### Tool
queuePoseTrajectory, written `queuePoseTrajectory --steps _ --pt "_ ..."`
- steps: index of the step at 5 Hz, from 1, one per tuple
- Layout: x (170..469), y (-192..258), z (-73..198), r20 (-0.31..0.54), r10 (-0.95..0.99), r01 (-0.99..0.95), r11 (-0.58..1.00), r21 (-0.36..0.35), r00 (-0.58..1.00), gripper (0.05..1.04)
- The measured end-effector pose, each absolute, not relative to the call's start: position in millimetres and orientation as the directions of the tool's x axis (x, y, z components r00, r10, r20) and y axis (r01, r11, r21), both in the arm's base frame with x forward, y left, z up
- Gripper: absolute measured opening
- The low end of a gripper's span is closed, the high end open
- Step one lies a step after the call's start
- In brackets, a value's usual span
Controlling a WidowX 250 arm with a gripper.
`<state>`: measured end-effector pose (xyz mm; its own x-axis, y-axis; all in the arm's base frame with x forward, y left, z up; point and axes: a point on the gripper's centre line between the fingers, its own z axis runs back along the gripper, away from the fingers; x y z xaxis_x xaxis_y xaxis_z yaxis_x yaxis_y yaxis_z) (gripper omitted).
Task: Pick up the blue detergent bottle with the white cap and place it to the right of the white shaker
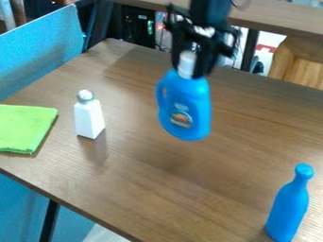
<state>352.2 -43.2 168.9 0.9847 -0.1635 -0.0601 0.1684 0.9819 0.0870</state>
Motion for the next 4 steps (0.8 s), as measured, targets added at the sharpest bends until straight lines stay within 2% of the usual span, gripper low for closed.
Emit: queuePoseTrajectory --steps 1,2,3,4 --pt "354 -14 181 -0.07 -0.233 0.24 0.963 0.121 0.97 0.506" --pt "363 10 175 -0.111 -0.272 0.288 0.944 0.163 0.956 0.506" --pt "380 21 177 -0.105 -0.314 0.328 0.932 0.156 0.943 0.506" --pt "402 28 164 -0.12 -0.368 0.382 0.915 0.131 0.922 0.506"
